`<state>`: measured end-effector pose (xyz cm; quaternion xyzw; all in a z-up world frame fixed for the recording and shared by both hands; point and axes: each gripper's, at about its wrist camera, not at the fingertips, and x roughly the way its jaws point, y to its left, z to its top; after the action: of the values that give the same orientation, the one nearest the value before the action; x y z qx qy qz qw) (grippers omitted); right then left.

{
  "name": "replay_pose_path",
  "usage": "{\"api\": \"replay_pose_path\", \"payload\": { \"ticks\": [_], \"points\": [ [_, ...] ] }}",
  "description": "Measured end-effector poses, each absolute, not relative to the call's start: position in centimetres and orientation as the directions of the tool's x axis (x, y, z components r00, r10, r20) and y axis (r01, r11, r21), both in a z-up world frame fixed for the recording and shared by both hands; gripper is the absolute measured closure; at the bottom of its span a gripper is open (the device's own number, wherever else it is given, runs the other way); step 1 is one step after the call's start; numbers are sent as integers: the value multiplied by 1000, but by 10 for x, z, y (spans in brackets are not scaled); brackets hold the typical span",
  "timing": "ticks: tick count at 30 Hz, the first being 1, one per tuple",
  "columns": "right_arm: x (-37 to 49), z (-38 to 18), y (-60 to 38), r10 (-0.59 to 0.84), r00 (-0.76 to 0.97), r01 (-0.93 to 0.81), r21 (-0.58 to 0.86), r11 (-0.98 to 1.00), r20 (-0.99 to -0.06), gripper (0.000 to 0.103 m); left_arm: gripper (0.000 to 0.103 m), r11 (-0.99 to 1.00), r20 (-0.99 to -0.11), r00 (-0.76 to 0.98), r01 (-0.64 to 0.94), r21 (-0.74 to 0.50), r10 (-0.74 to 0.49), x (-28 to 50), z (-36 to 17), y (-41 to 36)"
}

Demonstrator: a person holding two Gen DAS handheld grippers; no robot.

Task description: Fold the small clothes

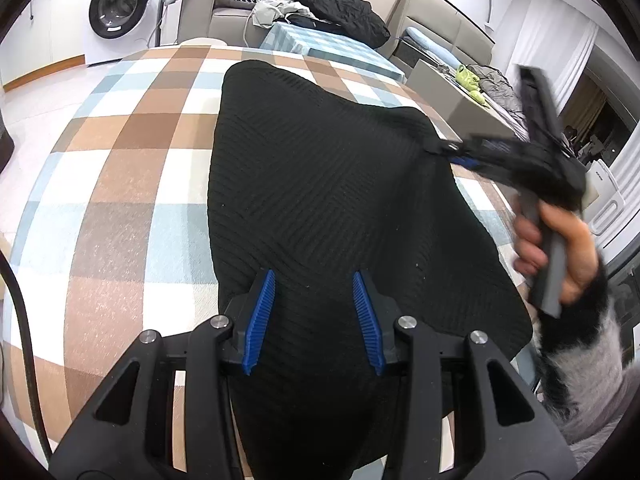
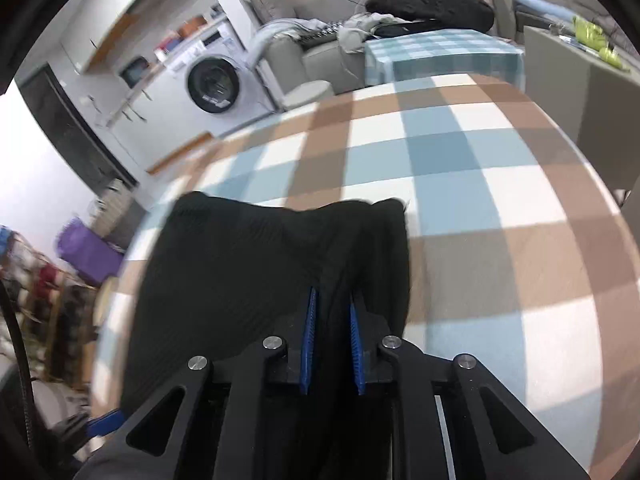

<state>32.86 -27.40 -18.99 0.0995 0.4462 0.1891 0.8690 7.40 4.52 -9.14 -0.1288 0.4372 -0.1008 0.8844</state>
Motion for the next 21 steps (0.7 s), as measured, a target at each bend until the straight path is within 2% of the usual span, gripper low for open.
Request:
{"api": "replay_pose_path", "payload": {
  "ticks": [2,4,7,10,13,14,15,16,19,21],
  "points": [
    [307,-188,-278,458,504,-277,365,889,-733,81,65,947,-749,596,62,-316,-289,73,-93,46],
    [280,-191,-282,516,449,-305,418,856,-730,75,65,947,-749,596,61,-317,-289,72,-93,47],
    [235,-202,-288,550,375,-326,449,832,-746,75,65,950,-752,595,65,-307,-283,70,-94,45],
    [195,-204,-296,605,347,-338,506,793,-717,75,65,952,-755,591,78,-297,-285,62,-95,44],
    [169,-208,-296,603,343,-351,497,793,-720,74,63,954,-756,590,91,-287,-284,55,-98,43],
    [164,-210,-295,596,361,-363,481,798,-717,77,63,954,-755,592,93,-284,-282,53,-98,42],
    [162,-211,-294,593,379,-367,473,801,-710,87,63,956,-755,594,93,-279,-278,51,-100,42],
    [162,-211,-293,596,385,-374,471,799,-705,90,63,957,-757,593,93,-275,-275,51,-102,42],
    [148,-189,-294,655,419,-491,450,746,-629,93,63,964,-767,589,89,-252,-255,51,-105,42],
    [143,-184,-299,616,445,-502,388,773,-650,95,63,966,-766,593,94,-241,-249,49,-106,41]
  ]
}}
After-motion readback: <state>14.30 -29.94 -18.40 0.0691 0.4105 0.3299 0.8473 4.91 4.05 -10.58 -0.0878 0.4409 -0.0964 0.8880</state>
